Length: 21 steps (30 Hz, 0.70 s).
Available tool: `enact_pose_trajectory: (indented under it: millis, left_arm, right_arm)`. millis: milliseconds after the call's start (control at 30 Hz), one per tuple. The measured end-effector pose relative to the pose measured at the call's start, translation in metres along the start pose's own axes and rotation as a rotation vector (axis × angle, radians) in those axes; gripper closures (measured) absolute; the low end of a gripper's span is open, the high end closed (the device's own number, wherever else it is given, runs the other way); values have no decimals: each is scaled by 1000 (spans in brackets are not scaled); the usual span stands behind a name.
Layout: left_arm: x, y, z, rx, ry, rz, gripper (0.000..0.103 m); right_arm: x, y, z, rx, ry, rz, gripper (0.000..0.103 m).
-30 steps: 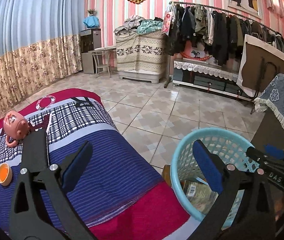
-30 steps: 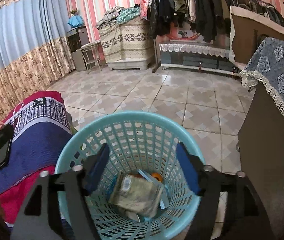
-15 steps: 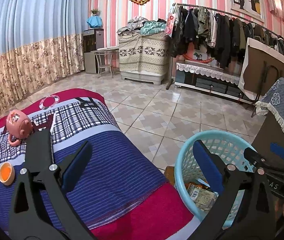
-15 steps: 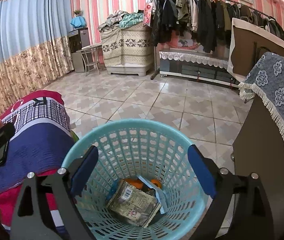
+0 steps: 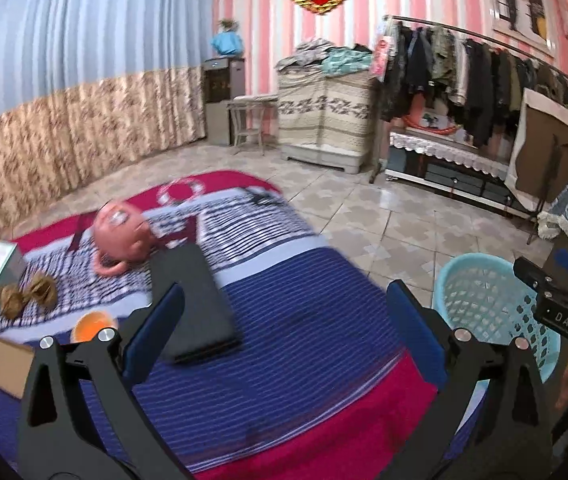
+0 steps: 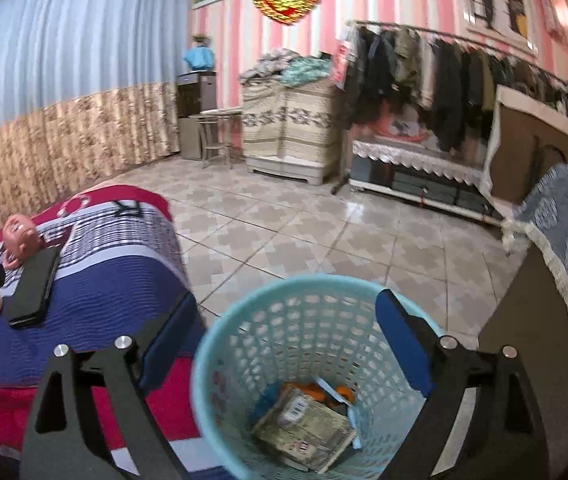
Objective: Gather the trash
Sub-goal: 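Move both tools back over the bed toward the cream bowl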
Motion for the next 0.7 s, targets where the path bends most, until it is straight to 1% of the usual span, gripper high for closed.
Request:
enact_pose_trajectory:
  millis: [33, 67, 100, 133, 167, 333, 433, 500, 633, 700]
  left_arm:
    - [0, 8, -1, -9, 3, 7, 6]
    - [-1, 25, -4, -23, 5, 27, 6]
    - [-2, 37, -7, -29, 5, 46, 6]
    - [-2, 45, -8, -30, 5, 59, 6]
    - [-4, 61, -12, -32, 8, 89, 6]
    - [-7, 126, -25, -64, 36, 187, 6]
    - [-8, 173, -34, -78, 53, 273, 6]
    - [-6, 202, -40, -99, 69, 316, 6]
    - [-1, 266, -56, -188, 110, 406, 6]
    - [-1, 284, -64, -225, 111, 431, 6]
  right_arm:
    - [1, 11, 1, -21, -1, 15, 10]
    - [1, 18, 2, -35, -2, 24, 8]
    - [3, 31, 3, -57, -4, 39, 7]
    - [4, 41, 4, -73, -5, 55, 7]
    - [5, 51, 5, -85, -5, 74, 7]
    - [13, 109, 4, -130, 17, 213, 7]
    - [19, 146, -2, -173, 49, 298, 7]
    - [25, 174, -7, -216, 77, 347, 7]
    - [34, 229, -18, -302, 129, 431, 7]
    - [37, 253, -23, -330, 154, 476, 7]
Point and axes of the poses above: each gripper's, at about its wrist camera, not at the fingertips, and x roughly the way its jaws point, y to its left, z to its top, the point moved 2 cm from there along x, roughly the way its jaws point, and after that the axes turned 15 degrees about z, right-handed, at the moved point
